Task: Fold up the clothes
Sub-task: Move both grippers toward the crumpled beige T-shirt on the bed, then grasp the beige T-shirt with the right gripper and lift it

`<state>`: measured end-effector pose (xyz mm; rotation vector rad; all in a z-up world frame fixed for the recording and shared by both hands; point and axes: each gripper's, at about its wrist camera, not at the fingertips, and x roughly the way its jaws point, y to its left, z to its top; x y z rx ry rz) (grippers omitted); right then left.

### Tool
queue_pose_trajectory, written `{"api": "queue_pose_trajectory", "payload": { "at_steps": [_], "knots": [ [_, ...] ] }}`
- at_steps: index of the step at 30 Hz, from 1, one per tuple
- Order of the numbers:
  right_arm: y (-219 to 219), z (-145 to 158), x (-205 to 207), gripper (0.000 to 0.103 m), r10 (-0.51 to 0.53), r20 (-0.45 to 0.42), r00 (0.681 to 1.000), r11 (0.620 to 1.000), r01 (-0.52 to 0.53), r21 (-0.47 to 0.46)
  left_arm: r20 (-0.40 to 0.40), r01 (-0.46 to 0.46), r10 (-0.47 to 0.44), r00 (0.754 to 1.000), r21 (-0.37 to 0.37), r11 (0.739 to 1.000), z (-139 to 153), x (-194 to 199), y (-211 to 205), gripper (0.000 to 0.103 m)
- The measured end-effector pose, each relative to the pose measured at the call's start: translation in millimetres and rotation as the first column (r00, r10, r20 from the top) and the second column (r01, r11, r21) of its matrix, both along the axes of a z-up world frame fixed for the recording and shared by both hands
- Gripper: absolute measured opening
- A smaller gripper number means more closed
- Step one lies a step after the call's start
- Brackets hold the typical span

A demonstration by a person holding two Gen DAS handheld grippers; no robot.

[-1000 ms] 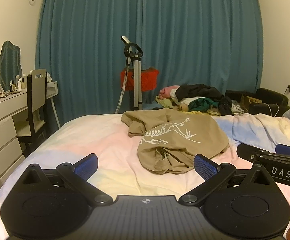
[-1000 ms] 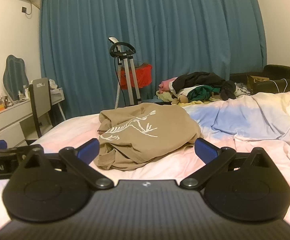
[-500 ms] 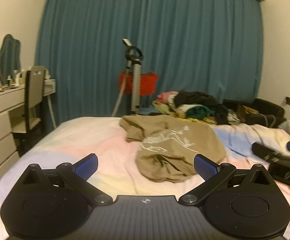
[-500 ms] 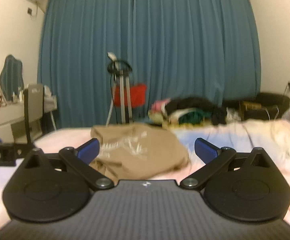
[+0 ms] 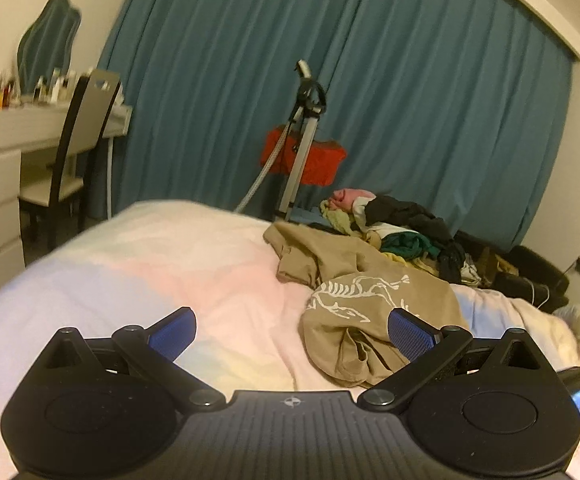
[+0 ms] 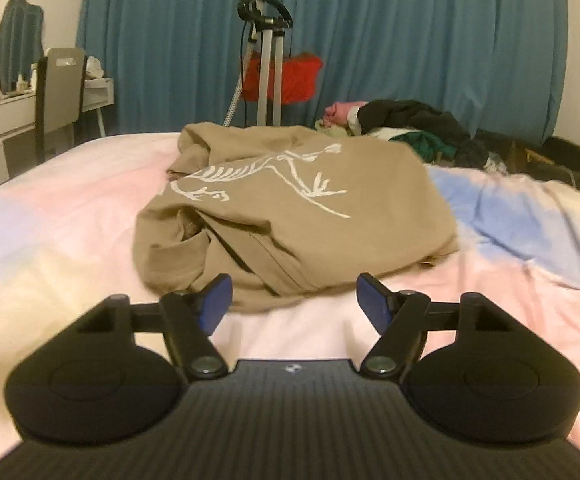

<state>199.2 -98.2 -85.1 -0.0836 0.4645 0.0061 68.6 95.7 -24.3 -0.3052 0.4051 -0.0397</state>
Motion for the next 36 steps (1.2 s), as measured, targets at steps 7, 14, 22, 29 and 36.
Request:
{"api": "queue_pose_trajectory", "payload": {
  "at_steps": [7, 14, 22, 29, 36],
  "knots": [
    [-6.6, -7.1, 31.4, 0.033, -0.040, 0.027, 0.999, 0.999, 0.041, -0.032, -0.055, 0.059, -0.062, 0.997, -0.060, 0.996, -34.1, 32.8, 1.5, 0.103],
    [-22.5, 45.2, -16.9, 0.016, 0.002, 0.138, 0.990, 0.998, -0.011, 0.065, -0.063, 0.163, -0.169, 0.984, -0.091, 0.982, -50.3, 43.0, -25.3, 0.103],
    [-41.5, 112.9, -111.2, 0.015, 0.074, 0.288, 0.955, 0.974, -0.131, 0.186, -0.064, 0.332, -0.334, 0.940, -0.040, 0.942, -49.3, 28.7, -64.9, 0.103],
    [-54.8, 140.0, -168.8, 0.015, 0.123, 0.365, 0.923, 0.939, -0.227, 0.258, -0.090, 0.428, -0.422, 0.902, 0.052, 0.902, -50.9, 1.2, -109.6, 0.103],
    [-79.2, 144.8, -176.5, 0.015, 0.110, 0.416, 0.903, 0.913, -0.257, 0.317, -0.104, 0.442, -0.435, 0.894, 0.352, 0.825, -78.0, 4.8, -178.2, 0.103]
  ]
}}
